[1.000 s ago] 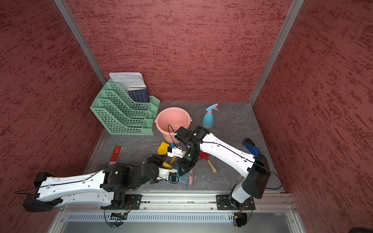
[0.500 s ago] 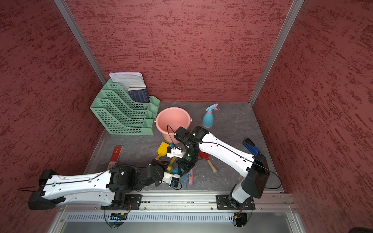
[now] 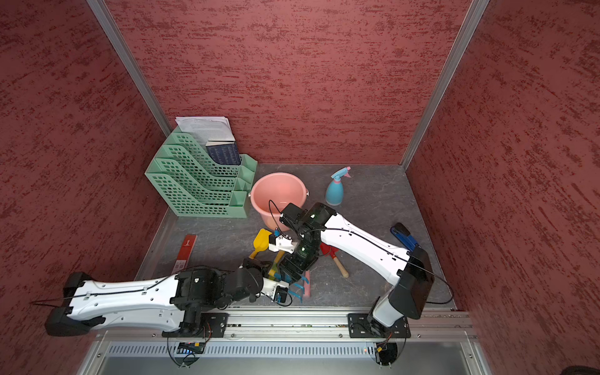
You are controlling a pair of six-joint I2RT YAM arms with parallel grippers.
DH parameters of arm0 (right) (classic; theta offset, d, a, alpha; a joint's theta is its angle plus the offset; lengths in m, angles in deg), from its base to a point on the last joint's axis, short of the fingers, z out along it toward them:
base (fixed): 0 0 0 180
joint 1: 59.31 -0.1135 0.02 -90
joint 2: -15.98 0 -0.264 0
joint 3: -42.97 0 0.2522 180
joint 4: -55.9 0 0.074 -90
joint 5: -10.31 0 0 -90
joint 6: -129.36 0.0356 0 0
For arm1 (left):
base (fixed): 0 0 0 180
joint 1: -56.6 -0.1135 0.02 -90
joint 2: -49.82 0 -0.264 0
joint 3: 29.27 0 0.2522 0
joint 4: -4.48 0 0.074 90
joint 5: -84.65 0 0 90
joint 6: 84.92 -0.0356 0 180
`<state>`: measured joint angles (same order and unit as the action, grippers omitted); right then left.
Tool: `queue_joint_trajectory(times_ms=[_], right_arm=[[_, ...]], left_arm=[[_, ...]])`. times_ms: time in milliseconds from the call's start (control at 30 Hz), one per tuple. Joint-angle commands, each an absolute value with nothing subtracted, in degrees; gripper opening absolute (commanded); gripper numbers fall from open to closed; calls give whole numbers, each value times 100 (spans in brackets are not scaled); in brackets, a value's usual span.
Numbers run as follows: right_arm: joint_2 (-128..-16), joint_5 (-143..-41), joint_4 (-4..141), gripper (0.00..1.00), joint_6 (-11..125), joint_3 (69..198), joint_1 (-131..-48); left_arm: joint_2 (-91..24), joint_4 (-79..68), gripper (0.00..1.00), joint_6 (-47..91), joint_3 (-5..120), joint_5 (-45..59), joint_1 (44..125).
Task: Organize the gardening tools
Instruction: Pick up the gardening tool from the center of the board.
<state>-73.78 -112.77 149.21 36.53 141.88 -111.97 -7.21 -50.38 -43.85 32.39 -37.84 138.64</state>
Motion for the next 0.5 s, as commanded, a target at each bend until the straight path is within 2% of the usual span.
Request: queue_joint_trajectory(times_ms=[0, 300, 467], right_arm=[[-7066, -10594, 14709, 98, 3839, 14392, -11108], [-6437, -9948, 13969, 98, 4370, 14094, -10228], [-6274, -9433, 13629, 98, 4922, 13861, -9594]], left_arm=[[-607, -5160, 0, -3950, 3253, -3821, 13925], [-392, -5043, 0, -2720, 2974, -3931, 13882], [0, -4286, 0, -2406, 2851, -3450, 13042]])
